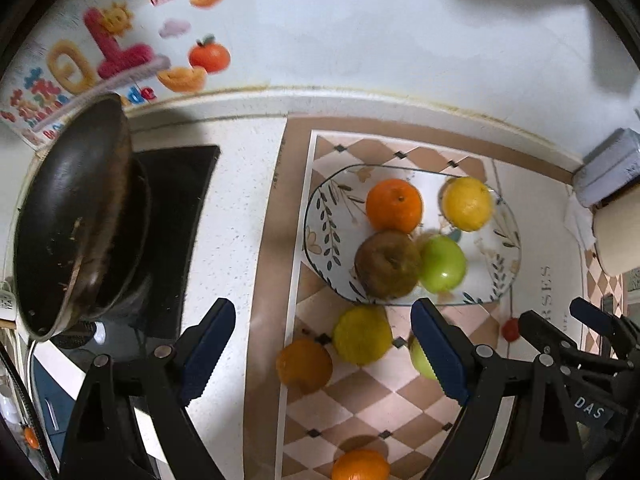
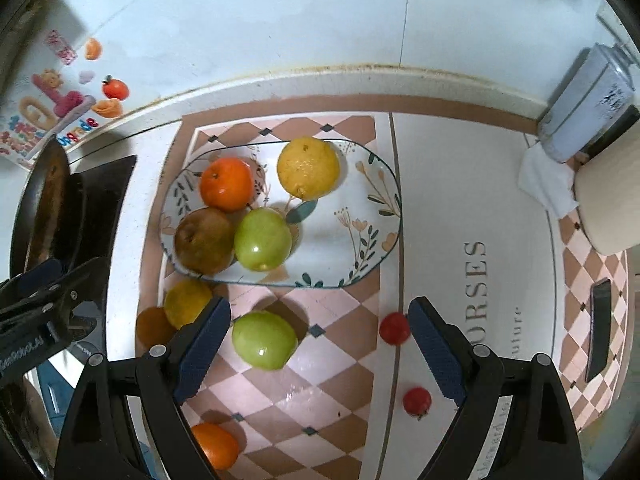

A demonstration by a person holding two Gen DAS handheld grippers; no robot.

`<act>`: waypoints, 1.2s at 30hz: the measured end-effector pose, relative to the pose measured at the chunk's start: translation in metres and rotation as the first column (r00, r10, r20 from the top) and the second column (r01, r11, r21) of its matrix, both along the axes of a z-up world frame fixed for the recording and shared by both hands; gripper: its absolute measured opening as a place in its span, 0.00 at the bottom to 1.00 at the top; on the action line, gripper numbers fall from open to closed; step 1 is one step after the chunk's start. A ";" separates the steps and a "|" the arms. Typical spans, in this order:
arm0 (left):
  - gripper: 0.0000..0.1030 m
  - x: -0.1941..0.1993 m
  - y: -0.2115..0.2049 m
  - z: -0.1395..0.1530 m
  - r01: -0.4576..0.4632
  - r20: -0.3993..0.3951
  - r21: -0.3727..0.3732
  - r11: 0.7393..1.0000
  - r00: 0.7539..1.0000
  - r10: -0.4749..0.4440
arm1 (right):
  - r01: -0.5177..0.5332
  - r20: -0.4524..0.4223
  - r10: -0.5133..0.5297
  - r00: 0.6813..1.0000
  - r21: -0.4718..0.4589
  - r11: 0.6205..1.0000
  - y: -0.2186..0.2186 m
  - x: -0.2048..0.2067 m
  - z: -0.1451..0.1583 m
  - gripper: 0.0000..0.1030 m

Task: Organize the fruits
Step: 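Lift both tools back from the plate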

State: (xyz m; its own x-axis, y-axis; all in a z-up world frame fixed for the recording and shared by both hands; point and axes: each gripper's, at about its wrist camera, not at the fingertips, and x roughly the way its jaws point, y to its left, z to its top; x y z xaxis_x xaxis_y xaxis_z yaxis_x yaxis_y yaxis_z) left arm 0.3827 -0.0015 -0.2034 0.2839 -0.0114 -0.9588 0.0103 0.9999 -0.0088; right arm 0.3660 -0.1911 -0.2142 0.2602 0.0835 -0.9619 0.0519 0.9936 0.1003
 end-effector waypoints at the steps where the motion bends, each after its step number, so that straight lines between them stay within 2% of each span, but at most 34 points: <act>1: 0.87 -0.007 0.000 0.007 0.003 0.017 -0.001 1.000 1.000 -0.003 | 0.002 0.013 -0.002 1.000 -0.004 1.000 -0.001 -0.006 0.006 0.90; 12: 0.87 -0.066 0.001 0.069 0.016 0.177 -0.013 1.000 0.984 -0.014 | 0.018 0.140 -0.016 0.990 -0.013 1.000 -0.005 -0.072 0.071 0.90; 19: 0.87 -0.101 0.000 0.096 0.032 0.240 -0.010 0.999 0.970 -0.029 | 0.024 0.222 -0.019 0.975 -0.020 1.000 -0.004 -0.107 0.110 0.90; 25: 0.87 -0.121 -0.002 0.109 0.037 0.277 -0.009 0.999 0.960 -0.033 | 0.027 0.262 -0.023 0.965 -0.012 1.000 -0.003 -0.126 0.130 0.90; 29: 0.87 -0.127 -0.002 0.110 0.037 0.288 0.002 0.999 0.957 -0.036 | 0.030 0.262 -0.027 0.965 -0.005 1.000 -0.001 -0.131 0.130 0.90; 34: 0.87 -0.126 0.000 0.090 0.046 0.237 0.013 0.999 0.970 -0.048 | 0.016 0.192 -0.031 0.981 0.082 0.997 -0.002 -0.124 0.101 0.90; 36: 0.98 -0.125 0.000 0.074 0.052 0.193 0.022 0.998 0.980 -0.055 | 0.007 0.144 -0.024 0.989 0.116 0.993 -0.002 -0.118 0.081 0.90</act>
State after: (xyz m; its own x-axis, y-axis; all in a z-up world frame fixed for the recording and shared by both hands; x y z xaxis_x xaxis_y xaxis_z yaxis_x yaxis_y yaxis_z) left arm 0.2574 -0.0019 -0.1298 0.4634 -0.0155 -0.8860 0.0634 0.9979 0.0157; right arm 0.2481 -0.1932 -0.1329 0.3981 0.1864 -0.8982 0.0440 0.9741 0.2217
